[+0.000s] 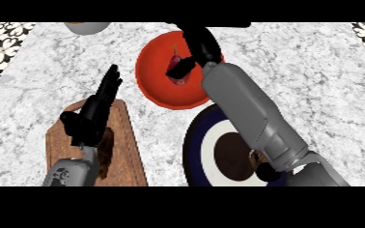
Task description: Pick the pear from the plate and place it in the bowl
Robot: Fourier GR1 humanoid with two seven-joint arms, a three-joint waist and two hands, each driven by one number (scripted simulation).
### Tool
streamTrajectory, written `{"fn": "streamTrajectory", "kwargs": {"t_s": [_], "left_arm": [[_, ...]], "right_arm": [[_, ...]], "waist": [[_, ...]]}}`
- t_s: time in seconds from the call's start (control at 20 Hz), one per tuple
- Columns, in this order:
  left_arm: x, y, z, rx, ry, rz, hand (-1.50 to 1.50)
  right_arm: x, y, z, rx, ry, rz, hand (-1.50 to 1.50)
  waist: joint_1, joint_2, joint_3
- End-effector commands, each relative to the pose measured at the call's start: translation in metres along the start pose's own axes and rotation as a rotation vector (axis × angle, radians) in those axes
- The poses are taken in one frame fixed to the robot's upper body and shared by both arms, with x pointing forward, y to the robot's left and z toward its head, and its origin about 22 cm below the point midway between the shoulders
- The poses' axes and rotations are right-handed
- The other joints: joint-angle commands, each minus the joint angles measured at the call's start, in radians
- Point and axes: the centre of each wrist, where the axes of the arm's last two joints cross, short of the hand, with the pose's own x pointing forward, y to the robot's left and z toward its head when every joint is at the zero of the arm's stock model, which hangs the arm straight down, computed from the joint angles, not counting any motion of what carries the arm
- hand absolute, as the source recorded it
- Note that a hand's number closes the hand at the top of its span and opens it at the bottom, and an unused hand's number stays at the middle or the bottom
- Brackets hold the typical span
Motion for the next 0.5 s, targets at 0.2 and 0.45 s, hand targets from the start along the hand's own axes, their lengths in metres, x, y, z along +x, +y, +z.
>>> {"fn": "streamTrajectory", "kwargs": {"t_s": [0.2,0.45], "left_arm": [[0.008,0.009,-0.004,0.032,0.03,0.0,0.0],[-0.003,0.01,-0.002,0.028,0.014,-0.004,0.0]], "right_arm": [[0.01,-0.018,0.001,-0.174,-0.129,-0.192,-1.5],[-0.004,-0.048,-0.005,-0.213,-0.072,-0.347,-1.5]], "waist": [[-0.028,-0.011,0.0],[-0.023,-0.008,0.0]]}}
